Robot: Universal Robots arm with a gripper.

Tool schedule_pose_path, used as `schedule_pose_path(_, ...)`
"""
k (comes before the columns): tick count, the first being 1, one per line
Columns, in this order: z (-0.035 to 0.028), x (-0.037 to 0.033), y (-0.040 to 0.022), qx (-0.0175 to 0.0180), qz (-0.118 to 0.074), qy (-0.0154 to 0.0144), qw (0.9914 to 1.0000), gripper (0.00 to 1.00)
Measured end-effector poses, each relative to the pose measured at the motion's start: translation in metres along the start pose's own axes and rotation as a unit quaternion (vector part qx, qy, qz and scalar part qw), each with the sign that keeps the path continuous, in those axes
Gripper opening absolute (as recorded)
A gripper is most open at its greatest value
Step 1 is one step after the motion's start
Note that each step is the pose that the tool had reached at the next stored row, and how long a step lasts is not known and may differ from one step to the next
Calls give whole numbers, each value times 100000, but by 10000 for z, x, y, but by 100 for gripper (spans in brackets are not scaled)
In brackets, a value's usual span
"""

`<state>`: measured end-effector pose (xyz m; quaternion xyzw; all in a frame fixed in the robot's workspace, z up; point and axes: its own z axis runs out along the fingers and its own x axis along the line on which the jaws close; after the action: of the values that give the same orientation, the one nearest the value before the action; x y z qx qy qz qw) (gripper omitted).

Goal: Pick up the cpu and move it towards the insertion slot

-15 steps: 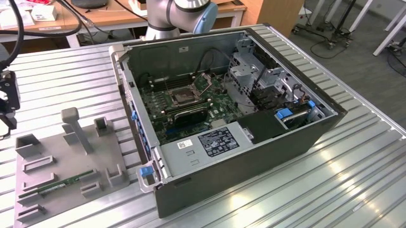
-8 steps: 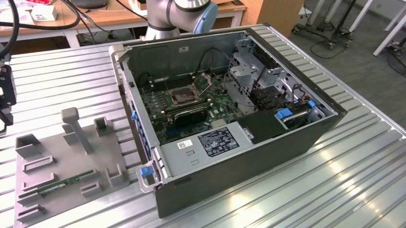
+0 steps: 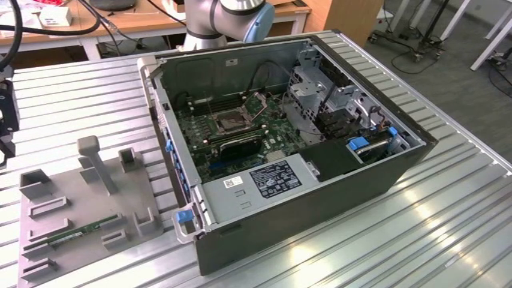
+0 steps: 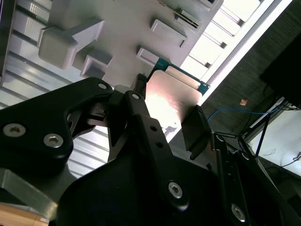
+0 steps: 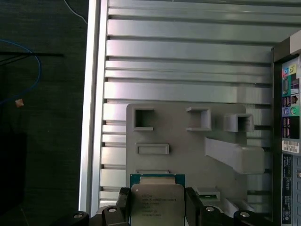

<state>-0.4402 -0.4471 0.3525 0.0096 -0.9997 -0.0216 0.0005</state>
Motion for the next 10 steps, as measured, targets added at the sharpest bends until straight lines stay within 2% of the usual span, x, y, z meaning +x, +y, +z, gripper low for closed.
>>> schedule_pose_path(10,-65,0,3,-15,1,-24,100000,55)
